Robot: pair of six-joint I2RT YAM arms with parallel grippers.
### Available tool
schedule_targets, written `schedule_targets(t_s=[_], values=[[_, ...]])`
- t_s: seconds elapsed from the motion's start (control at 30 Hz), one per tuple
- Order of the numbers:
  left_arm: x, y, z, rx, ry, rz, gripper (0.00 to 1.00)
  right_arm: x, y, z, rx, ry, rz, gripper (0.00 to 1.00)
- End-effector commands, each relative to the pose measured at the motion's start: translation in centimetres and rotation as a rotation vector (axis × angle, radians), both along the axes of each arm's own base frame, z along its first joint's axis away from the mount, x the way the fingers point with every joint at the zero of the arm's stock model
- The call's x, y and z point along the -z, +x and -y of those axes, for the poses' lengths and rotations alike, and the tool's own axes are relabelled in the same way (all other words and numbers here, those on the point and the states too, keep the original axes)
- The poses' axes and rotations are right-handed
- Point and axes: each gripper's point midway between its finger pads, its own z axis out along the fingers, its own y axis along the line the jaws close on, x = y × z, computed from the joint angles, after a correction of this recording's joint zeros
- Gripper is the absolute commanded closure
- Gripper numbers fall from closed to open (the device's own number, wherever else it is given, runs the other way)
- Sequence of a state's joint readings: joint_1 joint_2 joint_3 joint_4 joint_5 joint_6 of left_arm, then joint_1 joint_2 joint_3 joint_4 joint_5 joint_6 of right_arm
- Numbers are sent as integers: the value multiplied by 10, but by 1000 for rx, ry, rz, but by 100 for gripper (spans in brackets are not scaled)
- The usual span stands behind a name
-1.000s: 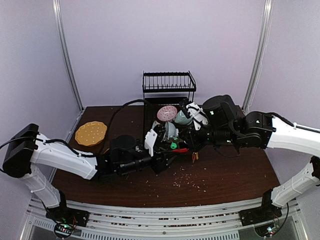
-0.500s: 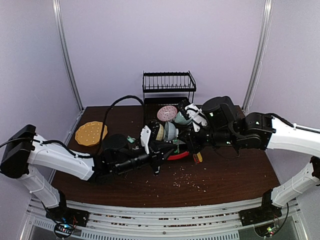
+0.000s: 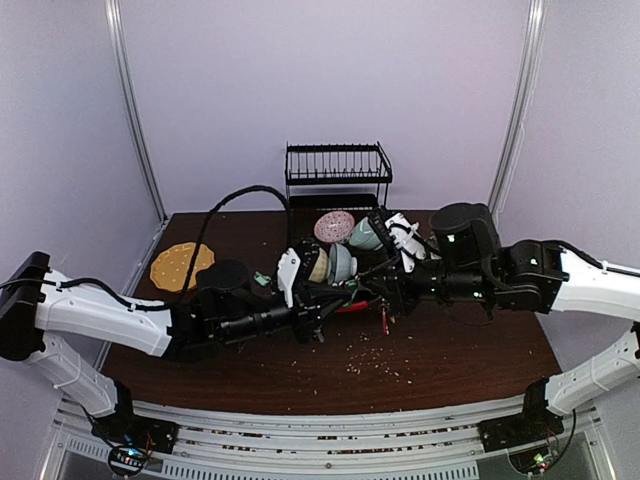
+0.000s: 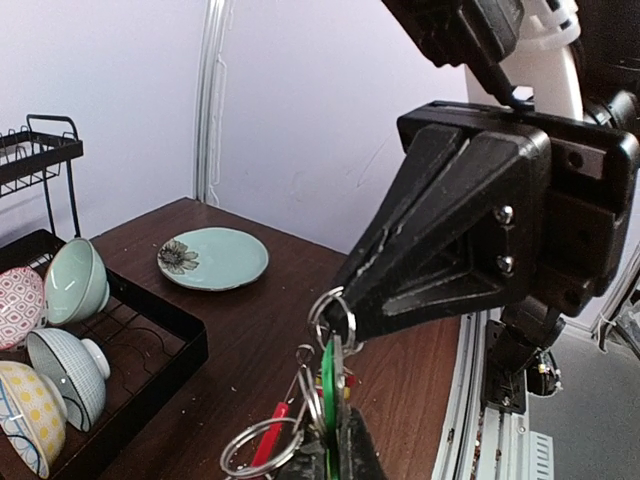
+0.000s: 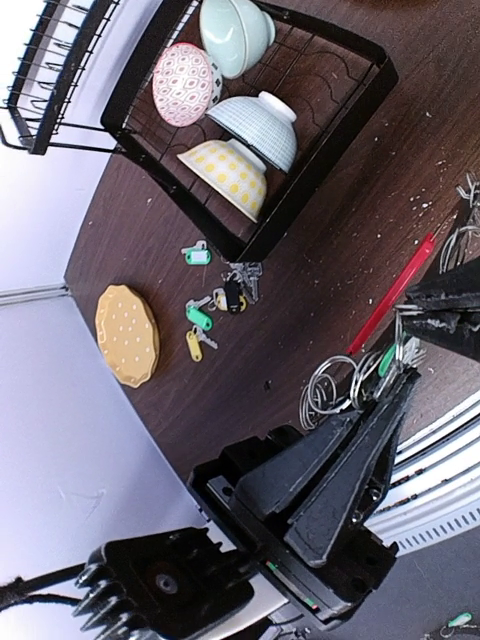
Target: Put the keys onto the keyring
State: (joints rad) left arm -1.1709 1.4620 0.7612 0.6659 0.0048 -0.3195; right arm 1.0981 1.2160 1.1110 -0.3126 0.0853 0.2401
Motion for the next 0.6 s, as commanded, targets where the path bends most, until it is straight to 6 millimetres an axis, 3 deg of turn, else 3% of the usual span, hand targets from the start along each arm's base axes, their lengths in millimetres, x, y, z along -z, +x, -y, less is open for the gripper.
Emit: schedule_targets(t_s=[0.0,0.27,0.43,0.57], values=[[-18,7,-7,-40,45,41,100,-30,-18,-5,-136,189,54,100],[-22,-18,-1,107,-23,50,100,-48,-36,-16,-254,342,100,100],[-23,-10,-8,48,-10,70,100,-50,-39,-9,-271,338,116,100],[-27,-15,-12,66,-3,101,100,-47,-45,-5,-299,341,128,100]])
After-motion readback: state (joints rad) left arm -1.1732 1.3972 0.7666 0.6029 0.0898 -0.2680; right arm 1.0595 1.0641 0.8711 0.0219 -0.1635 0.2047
